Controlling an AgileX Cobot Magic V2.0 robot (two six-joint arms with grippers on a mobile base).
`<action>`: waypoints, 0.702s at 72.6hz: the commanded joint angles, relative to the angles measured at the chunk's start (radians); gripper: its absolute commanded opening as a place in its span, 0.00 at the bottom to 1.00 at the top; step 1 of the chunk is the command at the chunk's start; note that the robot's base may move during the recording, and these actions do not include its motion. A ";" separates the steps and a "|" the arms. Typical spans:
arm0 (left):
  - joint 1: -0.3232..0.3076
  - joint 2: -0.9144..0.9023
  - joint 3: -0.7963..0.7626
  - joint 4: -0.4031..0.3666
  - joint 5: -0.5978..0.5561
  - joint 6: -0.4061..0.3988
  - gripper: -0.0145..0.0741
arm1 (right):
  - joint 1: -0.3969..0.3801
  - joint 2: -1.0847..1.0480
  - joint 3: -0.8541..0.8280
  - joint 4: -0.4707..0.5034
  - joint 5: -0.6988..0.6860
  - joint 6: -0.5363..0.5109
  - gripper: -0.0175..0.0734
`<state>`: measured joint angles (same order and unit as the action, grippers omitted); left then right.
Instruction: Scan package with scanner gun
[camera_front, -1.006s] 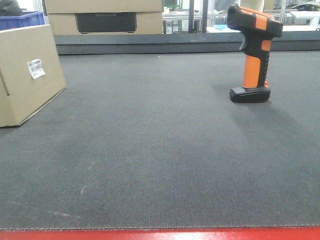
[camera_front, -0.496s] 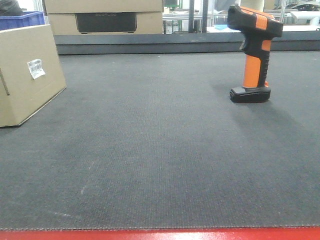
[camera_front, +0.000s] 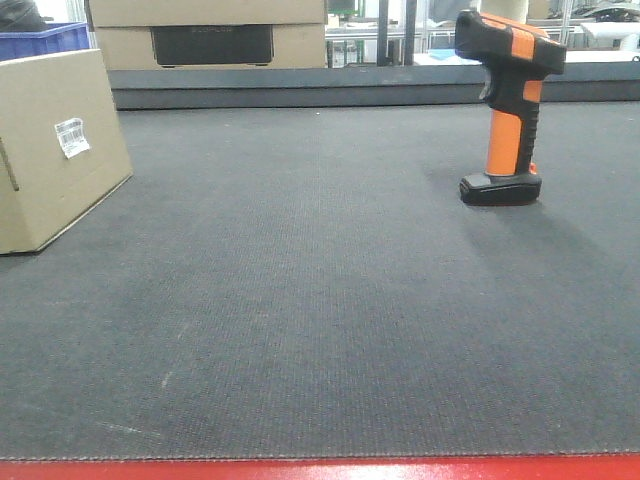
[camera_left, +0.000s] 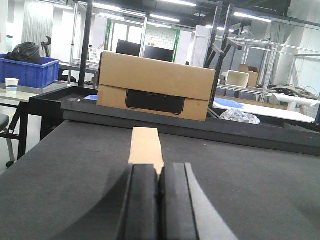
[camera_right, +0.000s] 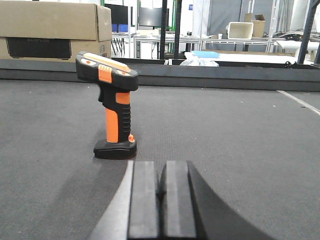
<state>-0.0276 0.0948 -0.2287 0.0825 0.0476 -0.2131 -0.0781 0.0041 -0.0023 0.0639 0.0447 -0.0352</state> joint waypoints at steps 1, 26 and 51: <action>0.005 -0.004 -0.001 0.001 -0.012 -0.007 0.04 | -0.004 -0.004 0.002 0.000 -0.017 0.000 0.01; 0.044 -0.060 0.222 -0.039 -0.094 0.092 0.04 | -0.004 -0.004 0.002 0.000 -0.017 0.000 0.01; 0.044 -0.095 0.229 -0.088 -0.060 0.157 0.04 | -0.004 -0.004 0.002 0.000 -0.017 0.000 0.01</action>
<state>0.0124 0.0057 0.0016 0.0000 0.0000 -0.0706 -0.0781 0.0041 -0.0008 0.0639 0.0447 -0.0352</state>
